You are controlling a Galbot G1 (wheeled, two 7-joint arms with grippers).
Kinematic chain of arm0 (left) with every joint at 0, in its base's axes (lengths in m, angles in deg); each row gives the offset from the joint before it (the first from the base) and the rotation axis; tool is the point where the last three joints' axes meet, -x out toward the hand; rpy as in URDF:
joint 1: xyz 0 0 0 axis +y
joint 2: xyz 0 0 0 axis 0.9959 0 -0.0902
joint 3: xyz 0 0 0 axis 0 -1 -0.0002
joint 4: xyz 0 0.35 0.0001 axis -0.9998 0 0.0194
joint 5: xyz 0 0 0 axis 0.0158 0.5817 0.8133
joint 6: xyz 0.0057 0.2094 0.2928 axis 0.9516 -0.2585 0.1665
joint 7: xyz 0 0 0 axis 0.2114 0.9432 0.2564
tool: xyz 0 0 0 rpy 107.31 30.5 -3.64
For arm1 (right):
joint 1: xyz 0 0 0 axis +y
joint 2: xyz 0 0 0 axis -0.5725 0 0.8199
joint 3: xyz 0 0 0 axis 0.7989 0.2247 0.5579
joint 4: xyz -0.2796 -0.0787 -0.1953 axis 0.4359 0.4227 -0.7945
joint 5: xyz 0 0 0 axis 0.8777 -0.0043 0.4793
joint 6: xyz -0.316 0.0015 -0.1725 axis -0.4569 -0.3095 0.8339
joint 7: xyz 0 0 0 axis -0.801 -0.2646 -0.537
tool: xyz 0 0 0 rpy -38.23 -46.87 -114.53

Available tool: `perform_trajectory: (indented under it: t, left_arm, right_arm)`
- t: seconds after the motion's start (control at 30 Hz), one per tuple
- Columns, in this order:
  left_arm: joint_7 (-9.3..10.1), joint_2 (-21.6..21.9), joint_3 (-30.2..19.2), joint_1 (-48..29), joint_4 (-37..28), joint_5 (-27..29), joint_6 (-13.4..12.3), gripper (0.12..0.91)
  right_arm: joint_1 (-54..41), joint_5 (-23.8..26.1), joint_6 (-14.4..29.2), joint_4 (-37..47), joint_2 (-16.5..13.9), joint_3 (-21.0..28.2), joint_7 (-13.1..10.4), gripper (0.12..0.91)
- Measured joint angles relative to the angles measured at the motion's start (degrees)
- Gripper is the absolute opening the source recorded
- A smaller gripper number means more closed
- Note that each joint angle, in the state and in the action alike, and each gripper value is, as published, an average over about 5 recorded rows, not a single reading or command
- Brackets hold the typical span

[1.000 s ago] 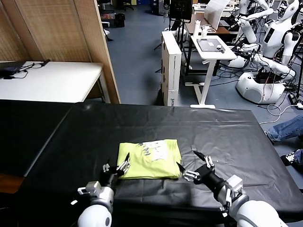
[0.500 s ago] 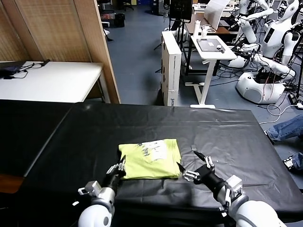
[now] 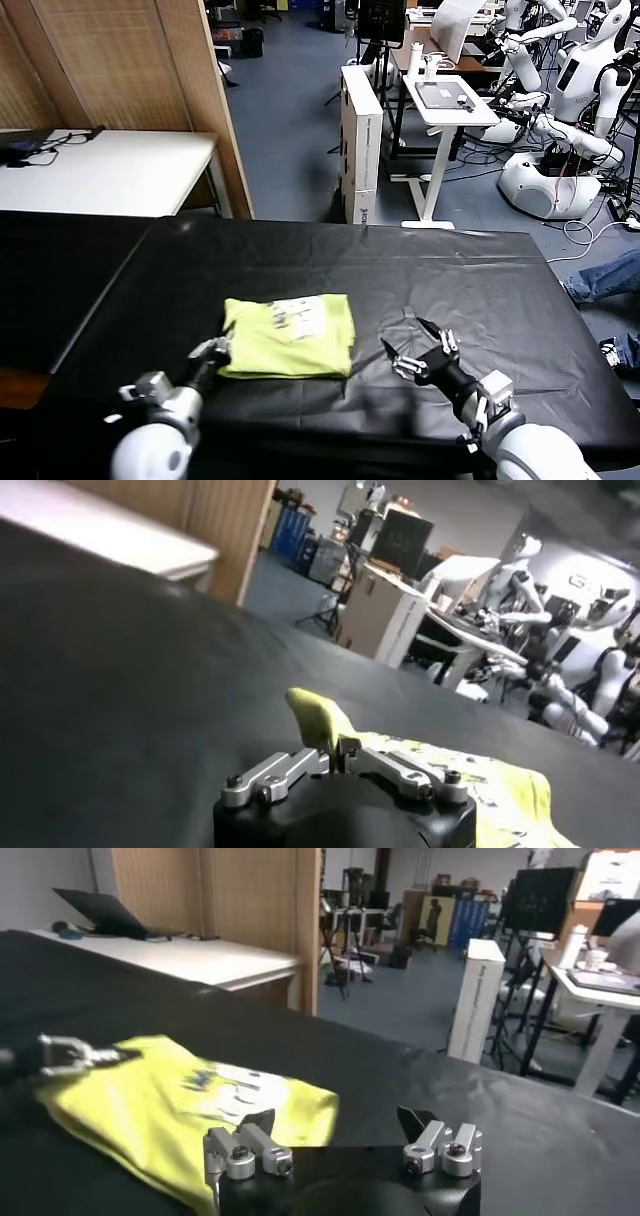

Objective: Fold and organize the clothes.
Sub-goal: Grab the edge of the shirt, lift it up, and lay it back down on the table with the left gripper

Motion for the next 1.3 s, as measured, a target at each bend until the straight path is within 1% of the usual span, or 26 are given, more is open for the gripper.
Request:
perform_trajectory:
  t: [0.23,0.33,0.43,0.53,0.6,0.67,0.73,0.8,0.9,1.0,1.13,1.23,1.3]
  left_arm:
    - [-0.68,12.5,7.6,2.7,0.3,-8.0,-0.1,0.184]
    - [-0.70,18.8,12.0,4.2,-0.5,-11.3,-0.3,0.184]
    - [-0.22,24.7,17.0,5.8,-0.4,-14.6,0.0,0.184]
    - [1.25,28.6,21.2,7.3,1.0,-17.0,1.1,0.184]
    - [2.96,29.8,22.7,7.7,2.7,-17.4,2.5,0.184]
    - [4.96,29.8,22.6,7.4,5.0,-16.6,4.0,0.184]
    - [7.08,28.6,20.7,6.7,7.8,-15.1,5.3,0.184]
    - [8.88,26.5,17.0,5.6,10.4,-13.4,6.2,0.184]
    - [10.81,22.1,9.3,3.6,13.2,-11.4,6.8,0.184]
    - [12.16,17.4,0.9,1.3,13.9,-10.4,6.9,0.184]
    - [13.33,11.9,-8.3,-2.1,12.2,-9.9,6.8,0.184]
    - [13.31,8.8,-12.9,-4.3,10.0,-8.6,6.6,0.184]
    - [13.09,7.3,-14.9,-5.4,8.7,-7.9,6.4,0.184]
  right_arm:
    - [-0.2,0.8,0.3,2.3,1.9,0.1,0.0,0.907]
    - [-0.1,0.9,0.4,2.9,2.4,0.1,0.0,0.907]
    - [-0.2,1.1,0.5,3.5,2.9,0.1,0.0,0.907]
    - [-0.4,1.5,0.7,4.0,3.6,0.5,0.1,0.907]
    - [-0.3,1.9,0.8,4.2,3.9,0.8,0.1,0.907]
    - [0.0,2.2,0.8,4.3,4.1,0.9,0.2,0.907]
    - [0.3,2.4,0.9,4.2,4.2,0.8,0.2,0.907]
    - [0.7,2.5,0.9,4.1,4.2,0.5,0.2,0.907]
    - [1.4,3.0,0.9,4.0,4.4,0.0,0.2,0.907]
    - [2.2,3.7,0.9,3.9,4.9,-0.1,0.2,0.907]
    - [2.5,4.3,0.7,3.9,5.7,0.5,0.2,0.907]
    - [2.1,4.4,0.5,3.8,5.9,1.1,0.3,0.907]
    - [1.7,4.1,0.4,3.8,5.7,1.6,0.4,0.907]
